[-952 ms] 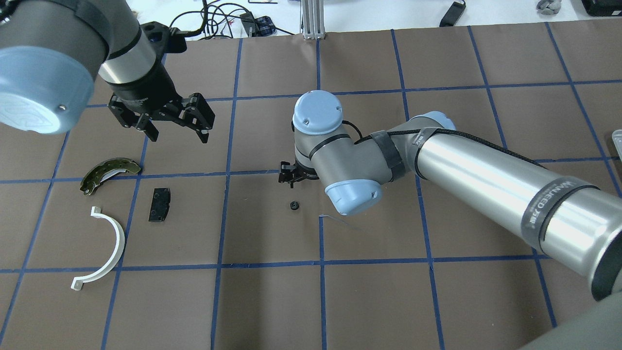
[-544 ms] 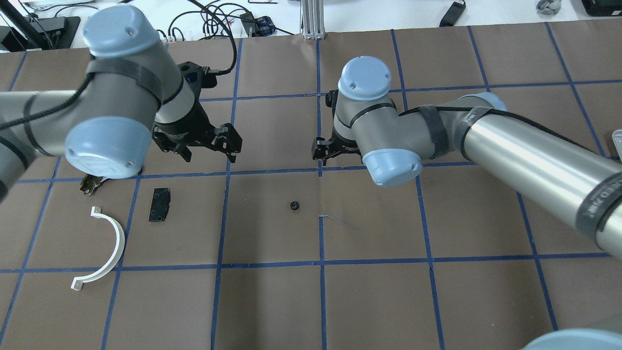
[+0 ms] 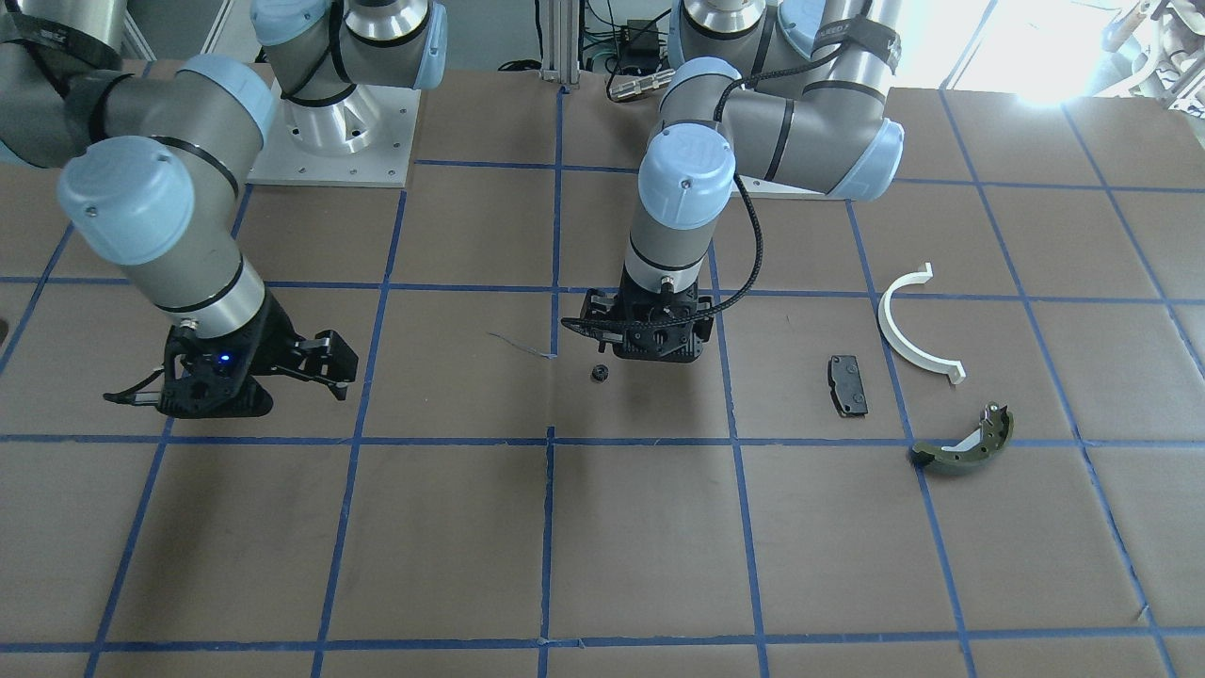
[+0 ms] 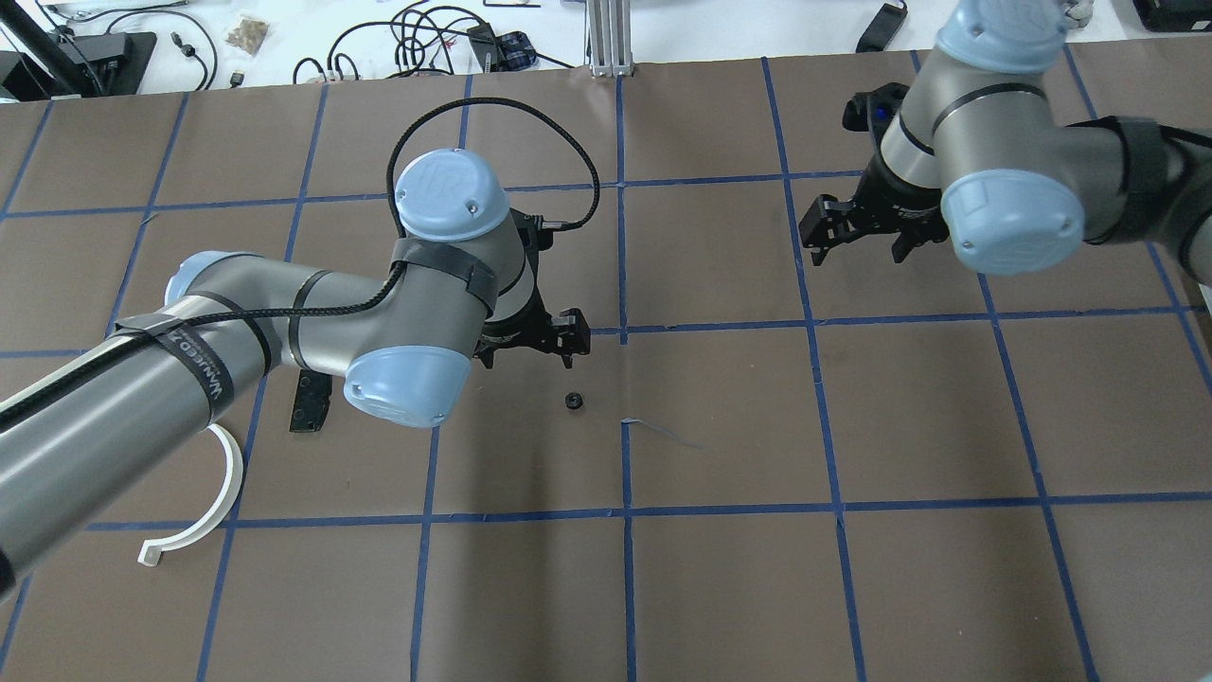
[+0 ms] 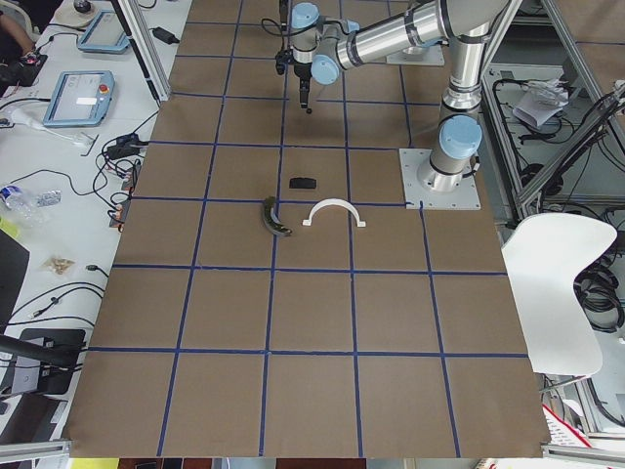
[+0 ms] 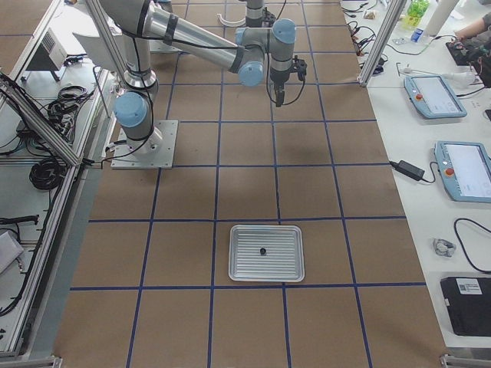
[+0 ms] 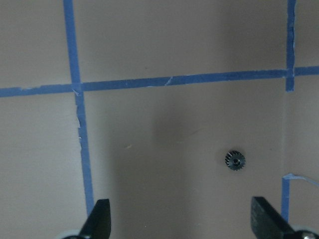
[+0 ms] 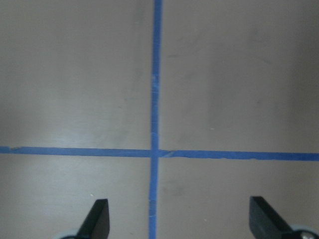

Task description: Place bearing gear from tray to pile

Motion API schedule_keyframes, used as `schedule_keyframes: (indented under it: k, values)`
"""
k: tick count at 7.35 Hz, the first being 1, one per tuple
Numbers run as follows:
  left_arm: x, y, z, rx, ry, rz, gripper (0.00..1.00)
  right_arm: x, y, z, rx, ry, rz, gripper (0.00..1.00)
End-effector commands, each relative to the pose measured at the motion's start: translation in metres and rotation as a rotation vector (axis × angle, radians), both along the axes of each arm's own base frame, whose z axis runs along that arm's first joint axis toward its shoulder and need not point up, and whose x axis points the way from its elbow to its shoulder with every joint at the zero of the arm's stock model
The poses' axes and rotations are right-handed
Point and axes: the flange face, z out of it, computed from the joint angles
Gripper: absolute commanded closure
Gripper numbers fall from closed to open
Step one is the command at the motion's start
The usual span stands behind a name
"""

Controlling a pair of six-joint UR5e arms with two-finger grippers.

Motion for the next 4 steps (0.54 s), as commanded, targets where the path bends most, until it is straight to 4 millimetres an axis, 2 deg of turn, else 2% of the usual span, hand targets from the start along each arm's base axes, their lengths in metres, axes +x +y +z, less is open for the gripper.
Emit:
schedule_keyframes:
  k: [1,2,4]
  values:
    - [-0.022,0.000,-0.033,0.007,-0.002,0.009,0.00,-0.097,0.000,0.001,0.026,0.078,-0.019,0.00]
    - [-0.024,0.000,-0.048,0.029,-0.009,0.006,0.00,-0.153,0.006,0.000,0.047,0.128,-0.077,0.00]
    - [-0.035,0.003,-0.068,0.045,-0.015,-0.008,0.00,-0.244,0.027,-0.004,0.071,0.120,-0.042,0.00]
